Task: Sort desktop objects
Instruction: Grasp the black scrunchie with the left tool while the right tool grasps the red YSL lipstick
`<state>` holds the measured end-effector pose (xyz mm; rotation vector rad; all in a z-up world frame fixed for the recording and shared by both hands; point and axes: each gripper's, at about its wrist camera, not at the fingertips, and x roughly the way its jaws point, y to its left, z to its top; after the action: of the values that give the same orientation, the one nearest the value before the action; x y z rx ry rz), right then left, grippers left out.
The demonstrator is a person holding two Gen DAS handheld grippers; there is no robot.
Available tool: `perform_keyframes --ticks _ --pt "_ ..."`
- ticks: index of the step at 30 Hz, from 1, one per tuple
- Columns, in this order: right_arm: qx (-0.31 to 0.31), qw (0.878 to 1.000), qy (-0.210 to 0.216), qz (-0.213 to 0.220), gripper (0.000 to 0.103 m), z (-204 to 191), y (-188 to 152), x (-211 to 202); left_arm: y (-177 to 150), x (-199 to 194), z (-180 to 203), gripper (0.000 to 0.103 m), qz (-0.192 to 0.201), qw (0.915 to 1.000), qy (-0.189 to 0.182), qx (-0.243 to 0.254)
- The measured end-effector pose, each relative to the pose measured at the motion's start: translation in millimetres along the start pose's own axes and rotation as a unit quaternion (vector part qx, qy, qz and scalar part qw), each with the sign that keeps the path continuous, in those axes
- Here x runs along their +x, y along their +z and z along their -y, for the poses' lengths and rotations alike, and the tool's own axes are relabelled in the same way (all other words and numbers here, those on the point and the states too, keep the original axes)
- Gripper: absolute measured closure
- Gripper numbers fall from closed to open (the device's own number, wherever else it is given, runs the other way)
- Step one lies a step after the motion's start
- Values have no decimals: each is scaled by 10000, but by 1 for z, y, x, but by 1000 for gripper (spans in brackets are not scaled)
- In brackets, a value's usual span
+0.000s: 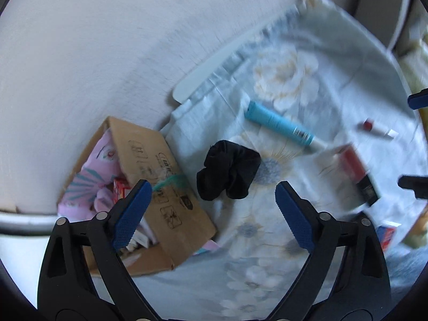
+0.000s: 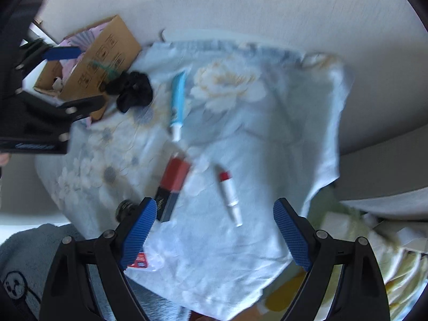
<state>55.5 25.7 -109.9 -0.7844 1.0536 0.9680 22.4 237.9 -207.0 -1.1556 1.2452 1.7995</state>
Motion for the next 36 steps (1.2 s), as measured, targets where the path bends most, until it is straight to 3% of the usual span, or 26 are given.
perform_keyframes --ticks 5,11,13,15,16,18,20,22,25,29,34,36 --pt "173 9996 158 -147 16 -14 -2 31 2 22 23 13 -170 9963 414 735" --pt "602 9973 400 -159 24 -24 5 52 4 50 17 20 -522 9964 271 613" --pt "645 9974 279 -143 30 -28 7 55 4 60 13 32 -629 9964 158 544" --pt "681 9975 153 -142 35 -32 9 57 4 64 14 40 -584 9959 271 637" --pt "686 9975 100 -139 41 -33 10 58 4 66 13 57 -617 9960 154 620" --pt "697 9975 32 -145 50 -36 12 59 3 68 8 74 -710 9963 -269 404" --pt "678 9976 -58 -161 65 -39 13 60 2 67 2 79 -716 9964 -377 260" --pt "655 9975 -156 -192 72 -41 12 61 1 68 -3 88 -739 9962 -419 182" --pt "666 9974 -188 -203 79 -44 11 60 1 64 -15 91 -691 9957 -613 -32" --pt "677 9971 -240 -241 81 -48 9 59 3 52 -28 92 -594 9945 -838 -199" --pt "804 9963 -272 -166 84 -51 7 50 5 32 -48 92 -485 9880 -1370 -529" --pt "842 9960 -276 -142 84 -52 5 46 5 24 -53 92 -408 9882 -1367 -549"
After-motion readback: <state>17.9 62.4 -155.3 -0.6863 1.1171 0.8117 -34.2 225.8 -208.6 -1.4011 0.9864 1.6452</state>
